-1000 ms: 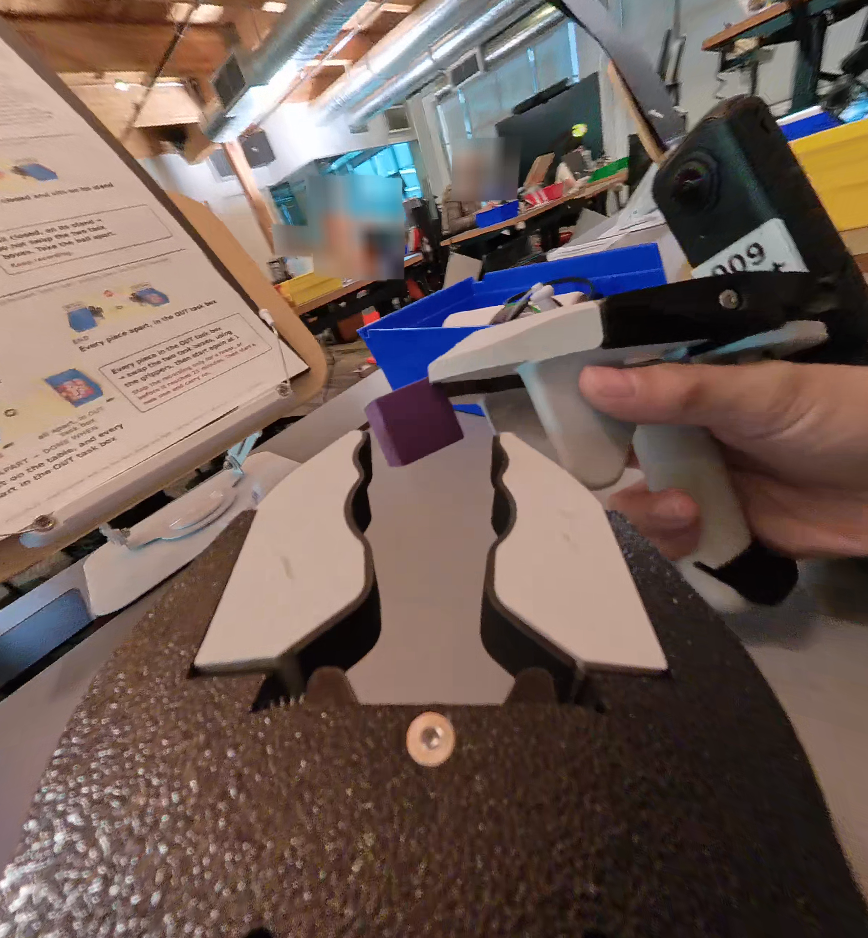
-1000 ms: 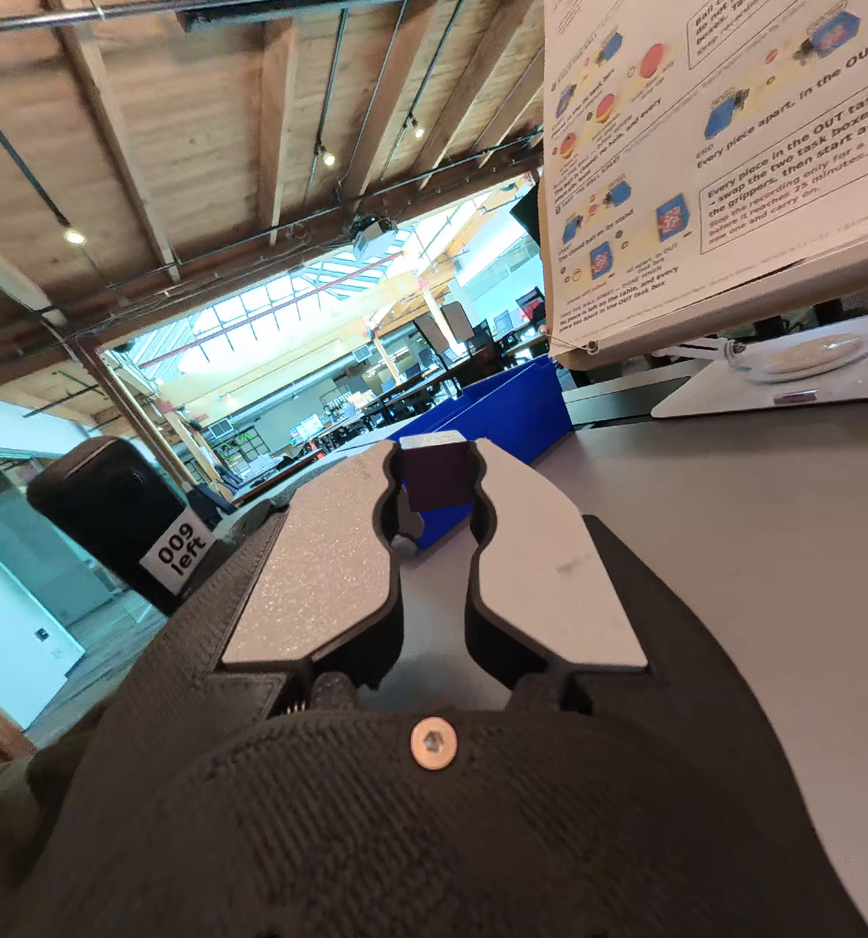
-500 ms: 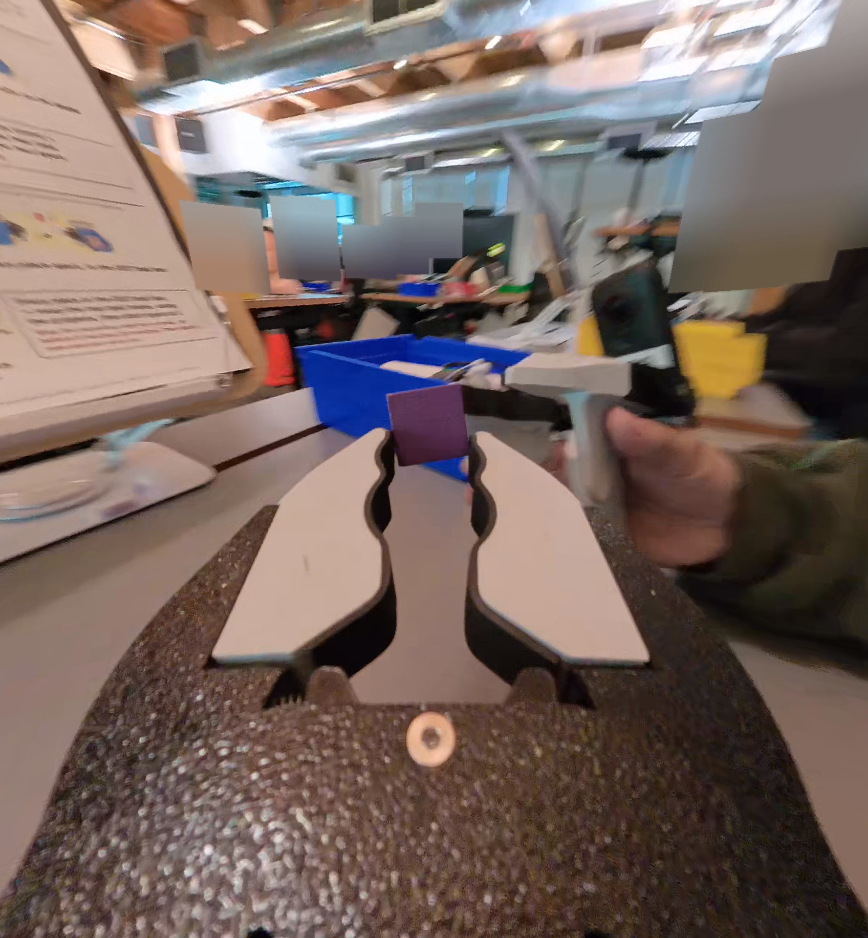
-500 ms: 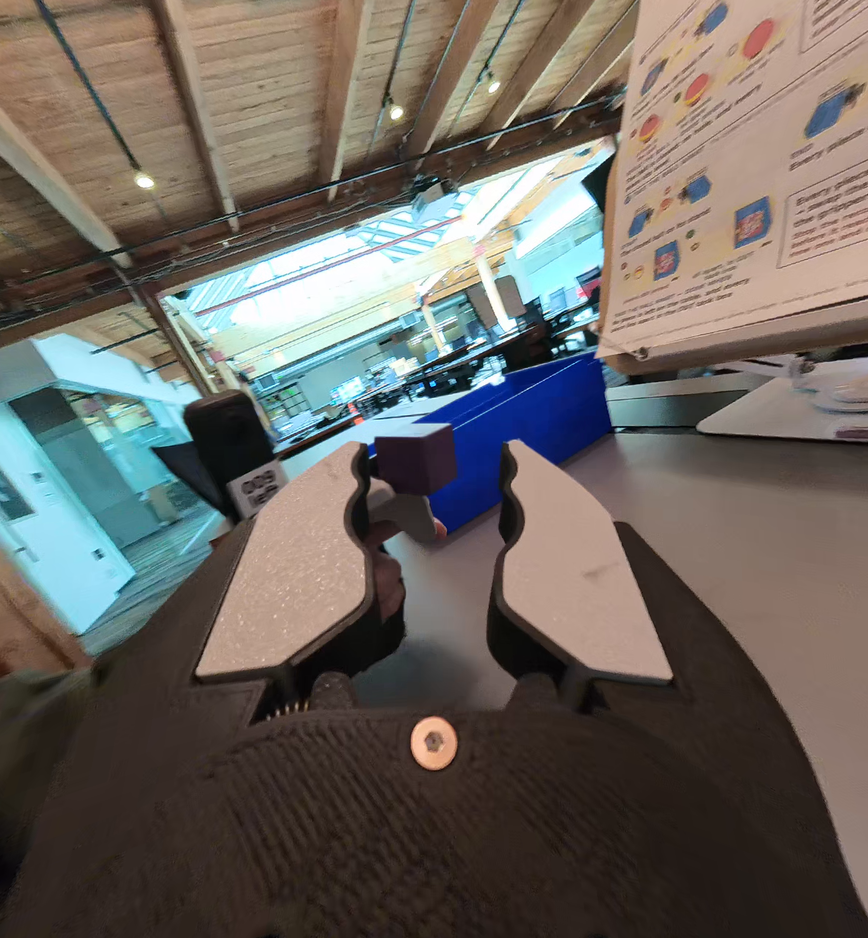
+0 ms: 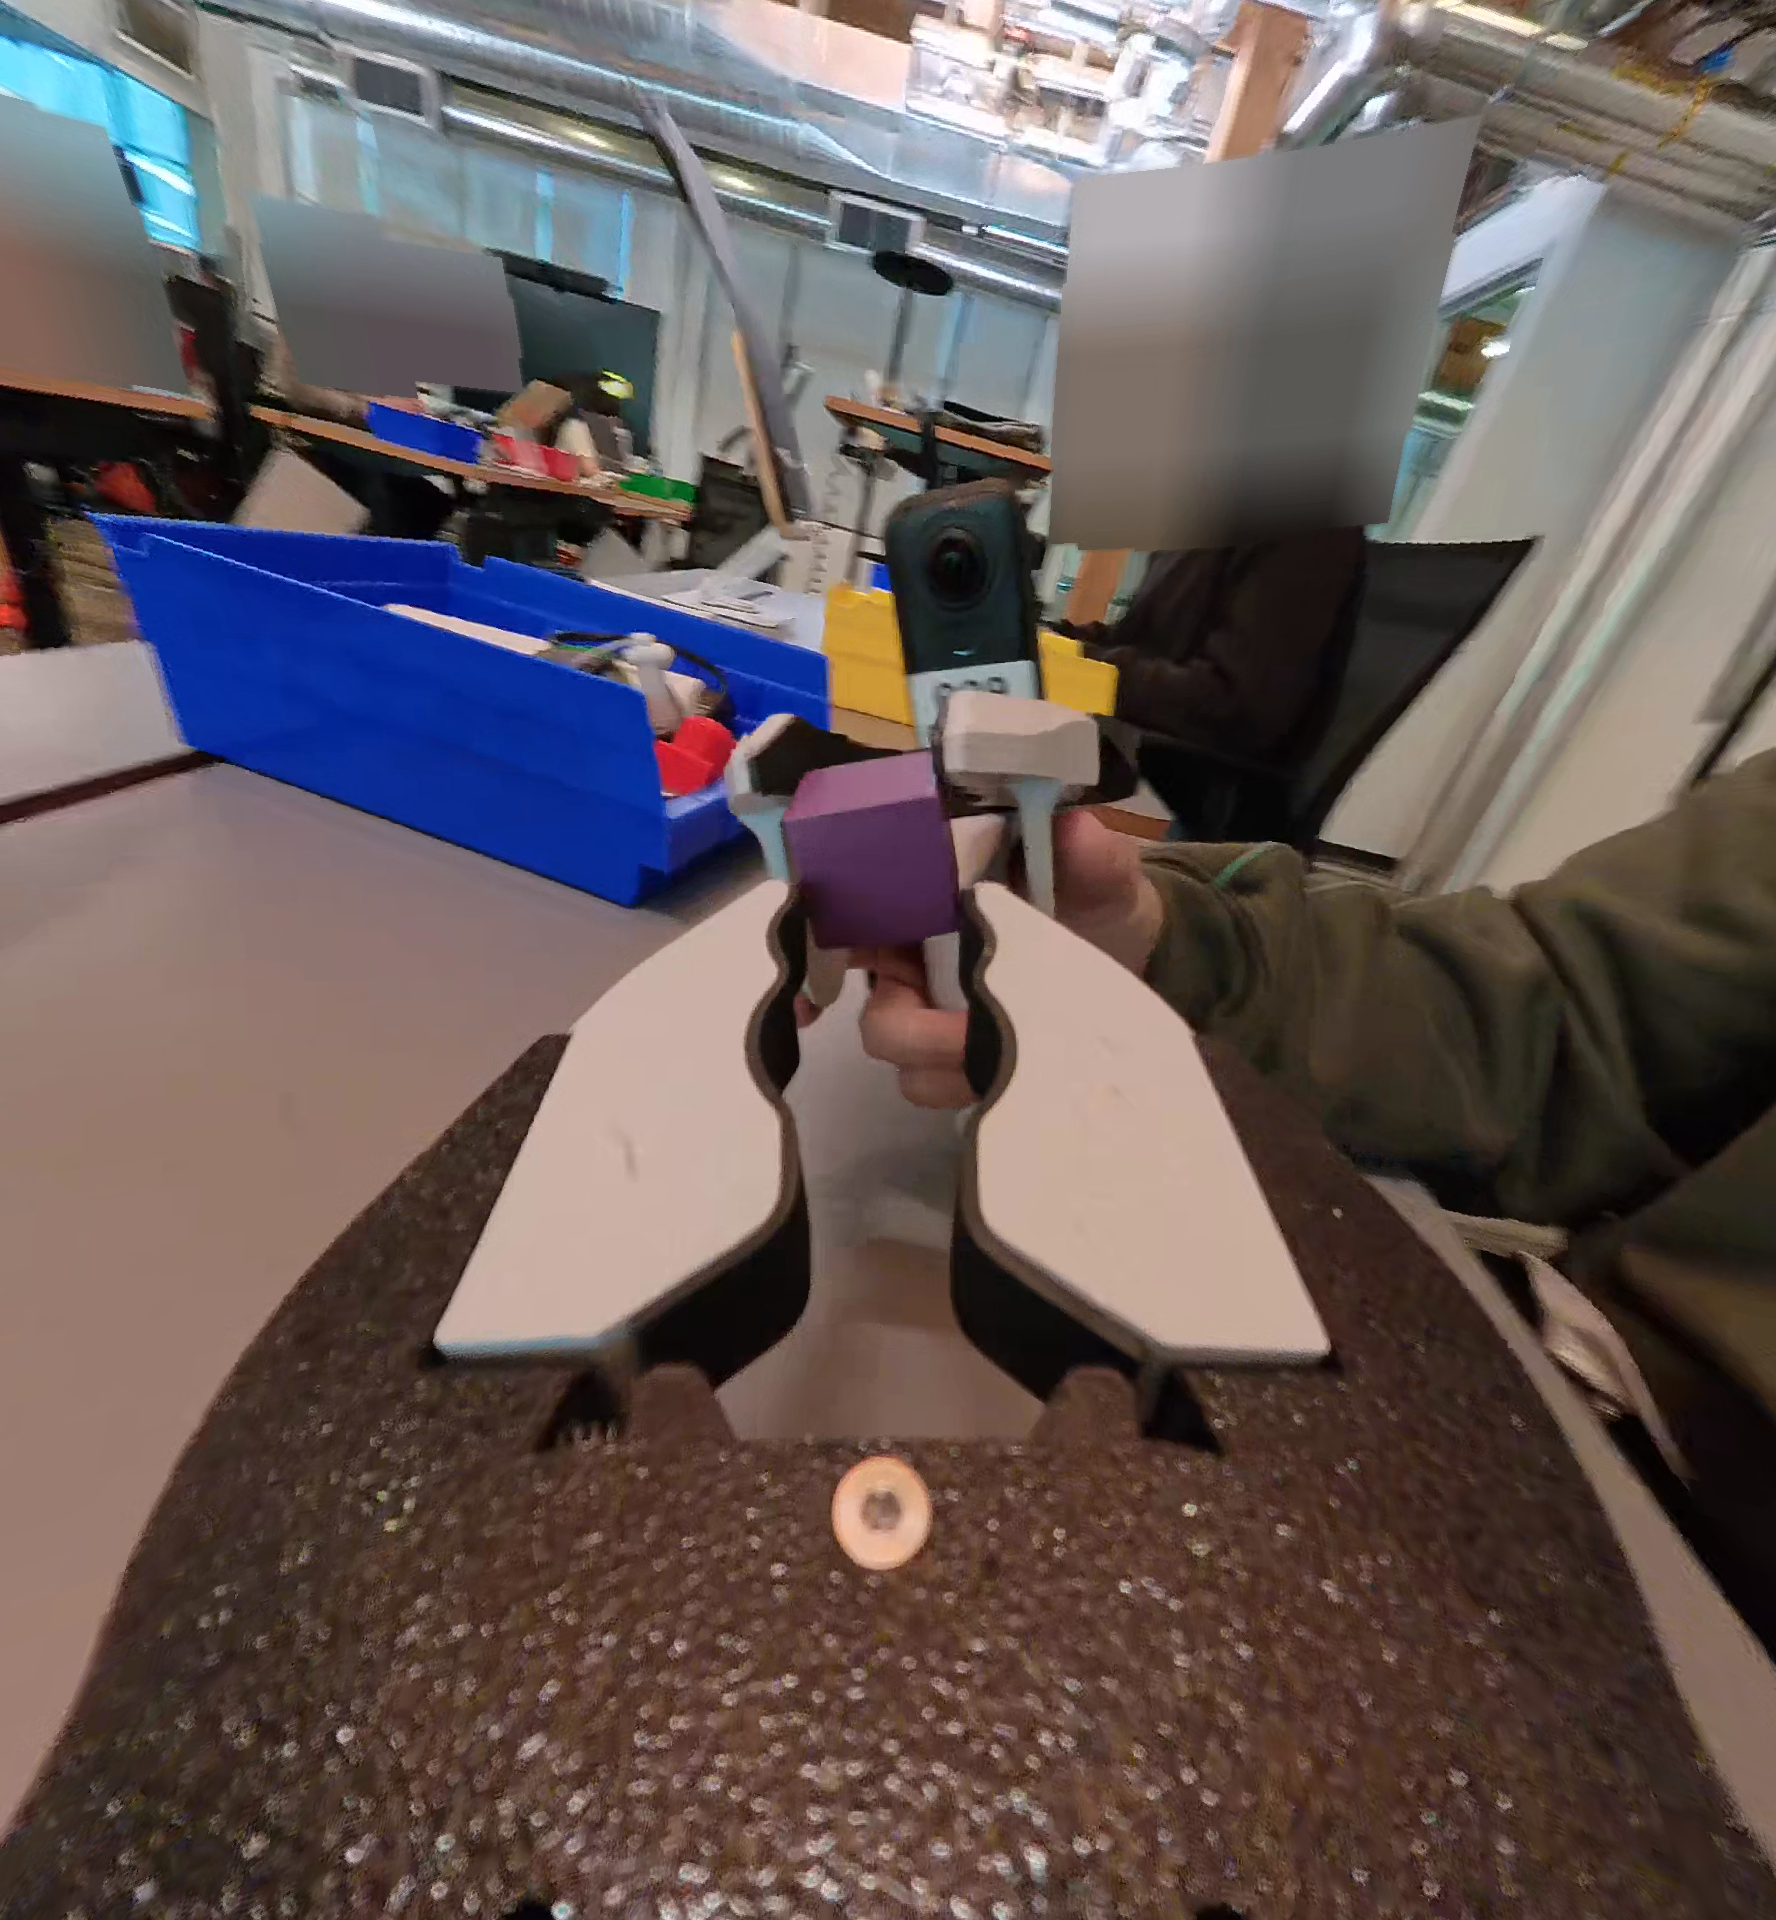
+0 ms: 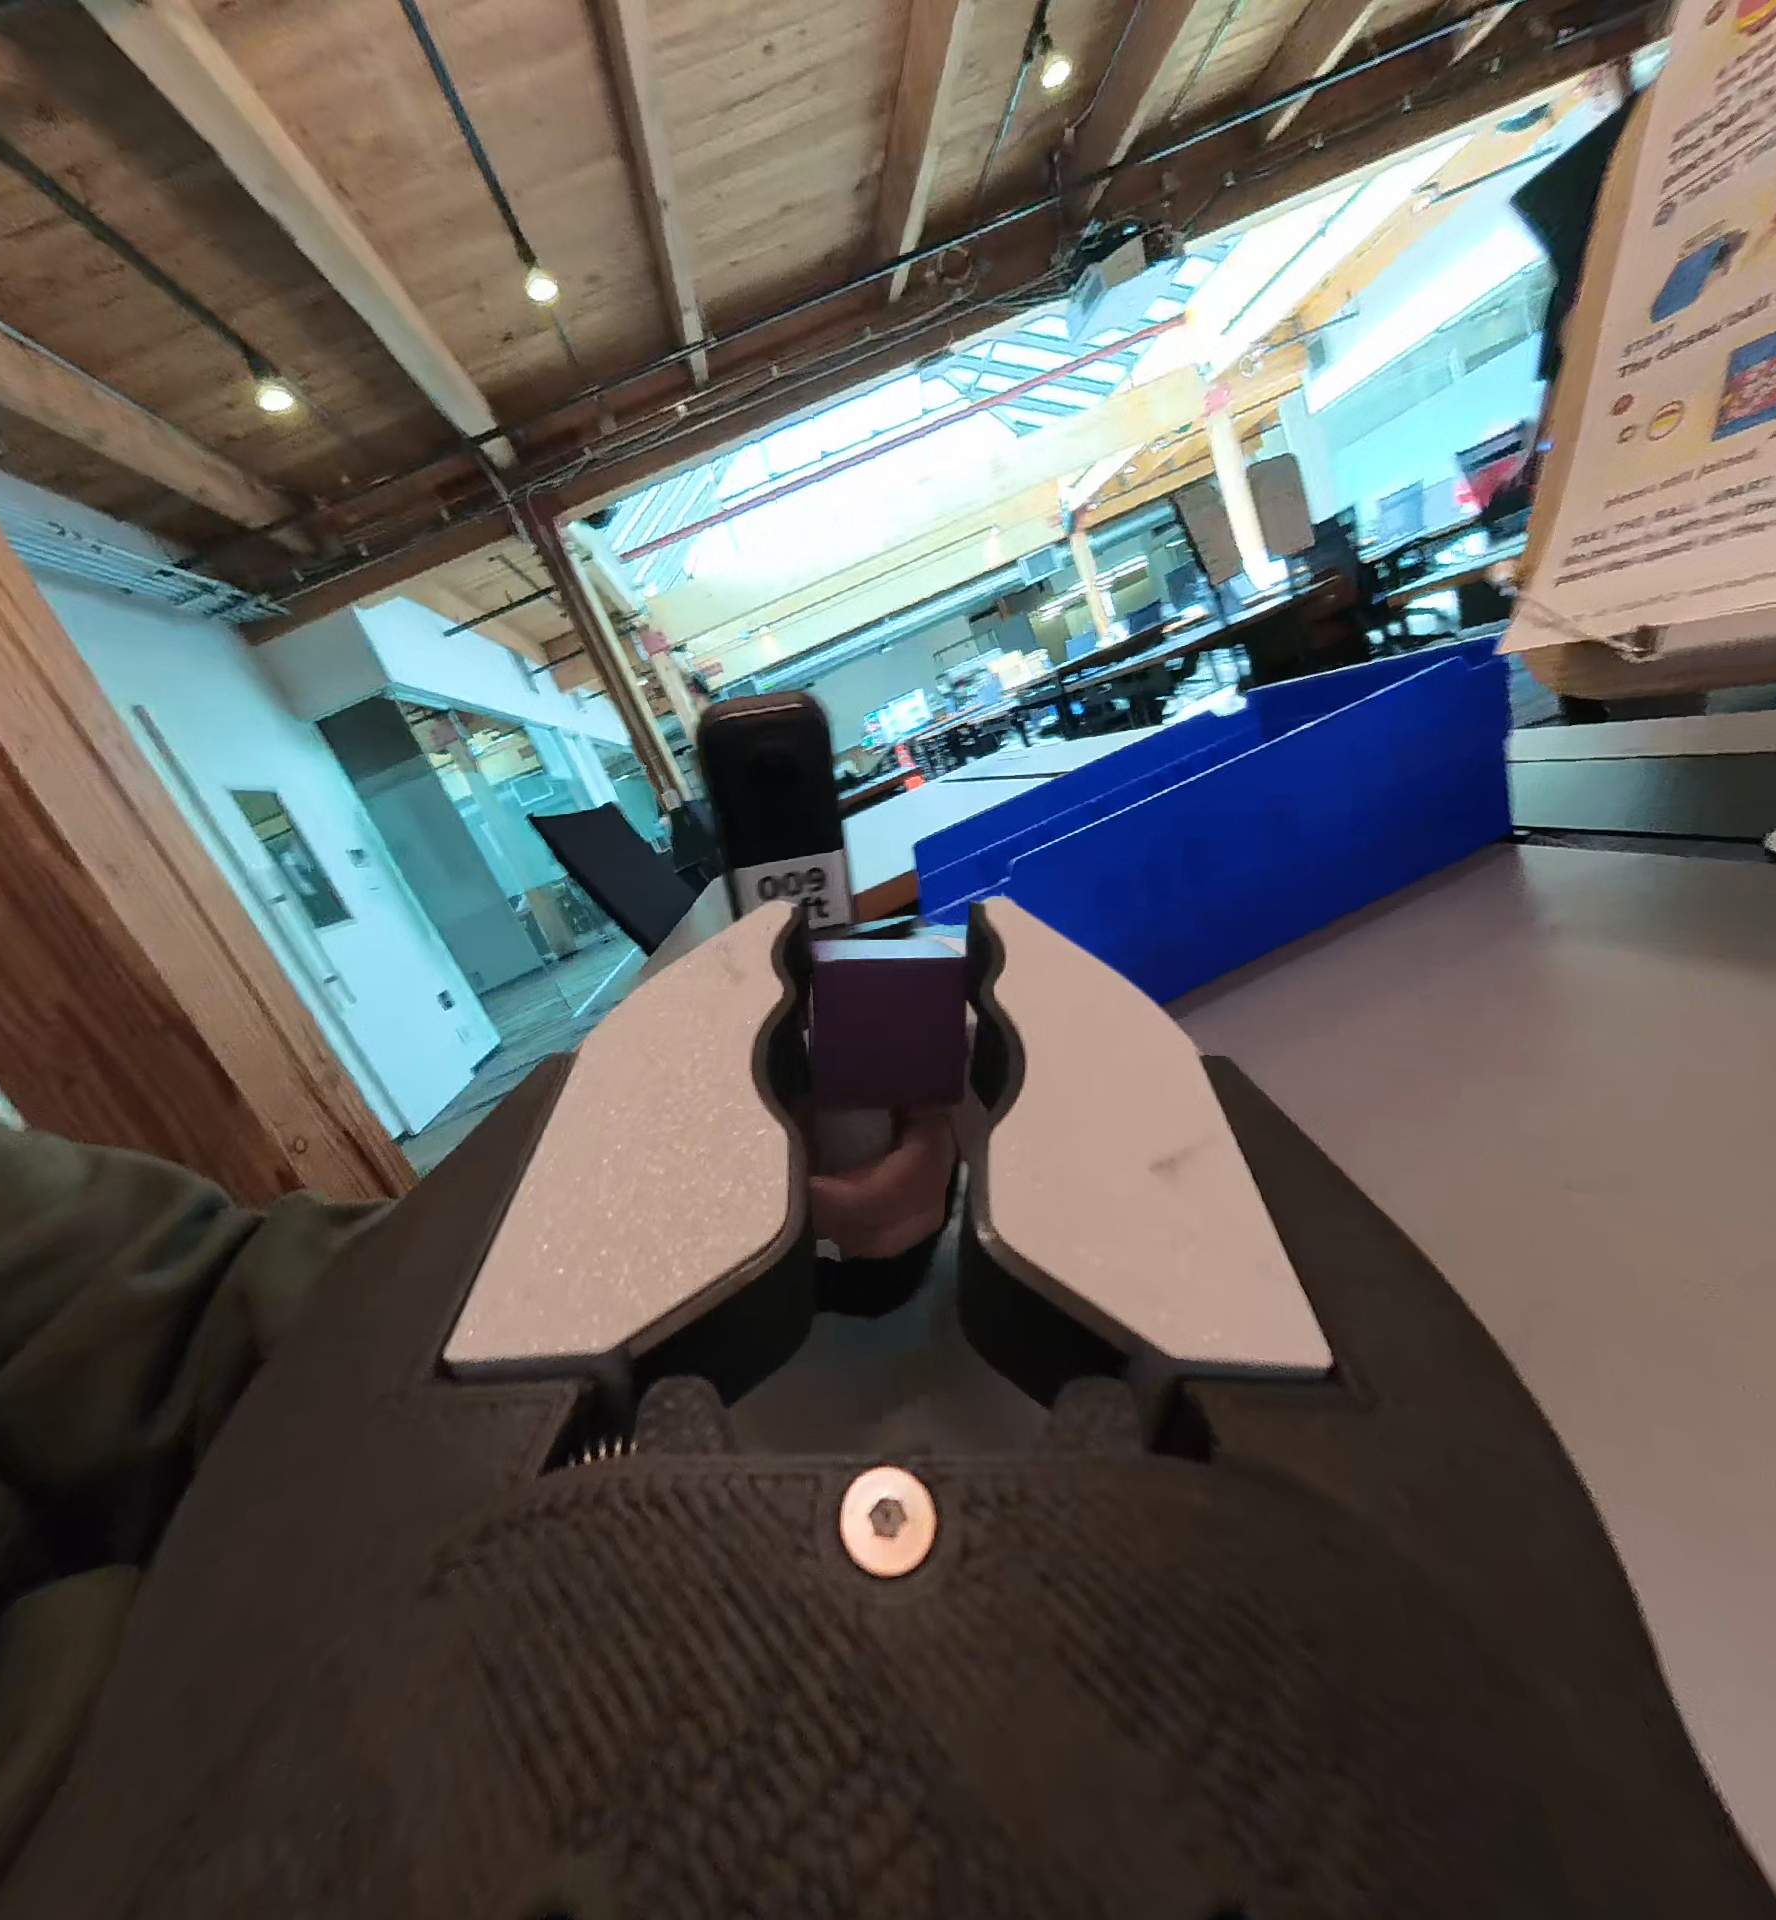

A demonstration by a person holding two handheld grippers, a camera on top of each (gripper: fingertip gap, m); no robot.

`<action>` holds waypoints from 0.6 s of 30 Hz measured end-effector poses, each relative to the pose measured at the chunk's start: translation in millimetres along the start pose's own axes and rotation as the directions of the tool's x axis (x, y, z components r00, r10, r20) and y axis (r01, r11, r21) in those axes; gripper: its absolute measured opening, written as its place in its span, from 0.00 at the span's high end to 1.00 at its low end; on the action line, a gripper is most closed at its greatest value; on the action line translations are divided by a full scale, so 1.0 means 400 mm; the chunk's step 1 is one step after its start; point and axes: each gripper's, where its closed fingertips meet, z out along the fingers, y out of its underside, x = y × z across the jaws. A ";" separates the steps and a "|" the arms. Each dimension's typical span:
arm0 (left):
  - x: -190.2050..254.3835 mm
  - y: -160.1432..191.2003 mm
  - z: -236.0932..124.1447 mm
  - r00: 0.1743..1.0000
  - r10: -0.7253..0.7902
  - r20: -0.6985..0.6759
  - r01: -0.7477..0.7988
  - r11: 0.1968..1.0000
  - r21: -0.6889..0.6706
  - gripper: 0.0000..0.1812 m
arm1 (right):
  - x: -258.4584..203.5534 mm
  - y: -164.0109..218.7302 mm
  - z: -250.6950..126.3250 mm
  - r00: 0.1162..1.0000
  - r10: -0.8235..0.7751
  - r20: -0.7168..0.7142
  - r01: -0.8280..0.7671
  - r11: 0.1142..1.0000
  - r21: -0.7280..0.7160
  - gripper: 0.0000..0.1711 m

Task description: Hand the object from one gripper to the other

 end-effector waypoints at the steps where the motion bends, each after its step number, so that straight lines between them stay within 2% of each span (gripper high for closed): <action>1: -0.014 -0.001 0.001 0.998 0.042 0.054 -0.042 0.999 0.003 0.85 | 0.013 -0.003 -0.003 0.999 -0.005 -0.038 0.005 1.000 0.009 0.83; 3: -0.033 0.000 0.001 0.976 0.154 0.153 -0.154 0.988 -0.015 0.85 | 0.035 -0.004 -0.008 0.994 -0.020 -0.104 0.021 1.000 0.017 0.83; 6: -0.048 -0.005 0.000 0.901 0.344 0.264 -0.343 0.938 -0.052 0.91 | 0.067 -0.012 -0.019 0.980 -0.006 -0.198 0.018 0.998 0.058 0.84; 9: -0.068 0.007 0.003 0.771 0.536 0.344 -0.508 0.843 -0.174 0.75 | 0.086 -0.043 -0.041 0.972 0.093 -0.217 -0.056 0.984 0.169 0.82; 11: -0.075 0.019 0.013 0.690 0.629 0.358 -0.576 0.777 -0.254 0.71 | 0.108 -0.057 -0.060 0.956 0.185 -0.227 -0.128 0.961 0.245 0.84; 13: -0.075 0.013 0.024 0.637 0.657 0.403 -0.607 0.750 -0.262 0.75 | 0.121 -0.063 -0.072 0.940 0.271 -0.208 -0.199 0.930 0.310 0.84; 16: -0.071 0.011 0.049 0.600 0.659 0.455 -0.615 0.743 -0.264 0.74 | 0.116 -0.063 -0.068 0.918 0.376 -0.128 -0.304 0.871 0.385 0.84; 18: -0.073 0.010 0.057 0.533 0.695 0.483 -0.644 0.703 -0.301 0.73 | 0.105 -0.049 -0.053 0.914 0.395 -0.097 -0.331 0.861 0.385 0.84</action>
